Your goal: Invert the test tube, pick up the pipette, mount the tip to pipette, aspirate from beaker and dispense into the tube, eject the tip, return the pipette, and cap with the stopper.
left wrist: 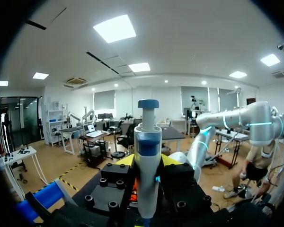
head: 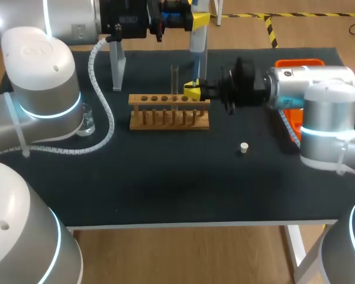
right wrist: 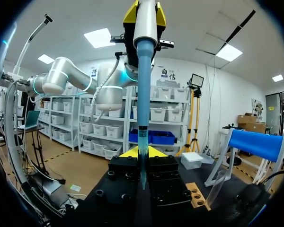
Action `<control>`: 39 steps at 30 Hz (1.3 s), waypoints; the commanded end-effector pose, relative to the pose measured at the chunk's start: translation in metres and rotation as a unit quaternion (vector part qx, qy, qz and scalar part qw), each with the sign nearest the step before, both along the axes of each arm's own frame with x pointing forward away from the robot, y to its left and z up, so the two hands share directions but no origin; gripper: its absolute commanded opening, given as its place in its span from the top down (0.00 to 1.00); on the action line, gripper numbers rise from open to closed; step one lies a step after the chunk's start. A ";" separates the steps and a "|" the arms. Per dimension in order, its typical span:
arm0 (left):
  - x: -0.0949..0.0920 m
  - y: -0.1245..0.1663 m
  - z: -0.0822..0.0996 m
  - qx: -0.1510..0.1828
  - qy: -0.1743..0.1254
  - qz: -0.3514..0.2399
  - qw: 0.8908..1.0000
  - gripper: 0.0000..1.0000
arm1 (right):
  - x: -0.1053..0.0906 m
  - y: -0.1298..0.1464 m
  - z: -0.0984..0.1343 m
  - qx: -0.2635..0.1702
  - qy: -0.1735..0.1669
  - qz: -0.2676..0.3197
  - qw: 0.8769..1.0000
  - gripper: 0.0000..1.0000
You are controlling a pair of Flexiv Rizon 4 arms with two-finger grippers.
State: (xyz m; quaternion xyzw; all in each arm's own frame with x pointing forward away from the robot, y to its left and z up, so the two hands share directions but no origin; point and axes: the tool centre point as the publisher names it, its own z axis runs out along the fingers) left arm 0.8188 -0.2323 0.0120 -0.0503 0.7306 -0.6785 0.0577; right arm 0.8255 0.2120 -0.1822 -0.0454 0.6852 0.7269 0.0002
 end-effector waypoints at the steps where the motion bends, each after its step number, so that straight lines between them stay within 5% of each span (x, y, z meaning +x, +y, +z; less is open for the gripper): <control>1: 0.001 0.000 -0.008 0.001 0.001 -0.001 1.000 1.00 | 0.003 -0.001 0.019 -0.003 -0.003 0.004 1.000 1.00; 9: 0.001 0.000 -0.008 0.001 0.001 -0.001 1.000 1.00 | 0.000 -0.002 0.024 -0.020 -0.009 0.011 1.000 1.00; 10: 0.001 0.000 -0.008 0.001 0.001 -0.001 1.000 1.00 | -0.001 -0.003 0.021 -0.020 -0.004 0.008 1.000 0.66; 11: 0.001 0.000 -0.008 0.001 0.001 -0.001 1.000 1.00 | -0.003 -0.003 0.016 -0.021 -0.002 0.009 1.000 0.14; 12: 0.001 0.000 -0.008 0.001 0.001 -0.001 1.000 1.00 | -0.005 -0.005 0.012 -0.021 0.001 0.008 1.000 0.00; 29: 0.001 0.000 -0.008 0.001 0.001 -0.001 1.000 1.00 | -0.050 -0.068 -0.052 -0.068 0.026 -0.008 0.997 0.00; 39: 0.001 0.000 -0.008 0.001 0.001 -0.001 1.000 1.00 | -0.060 -0.088 -0.053 -0.083 0.026 -0.018 0.996 0.00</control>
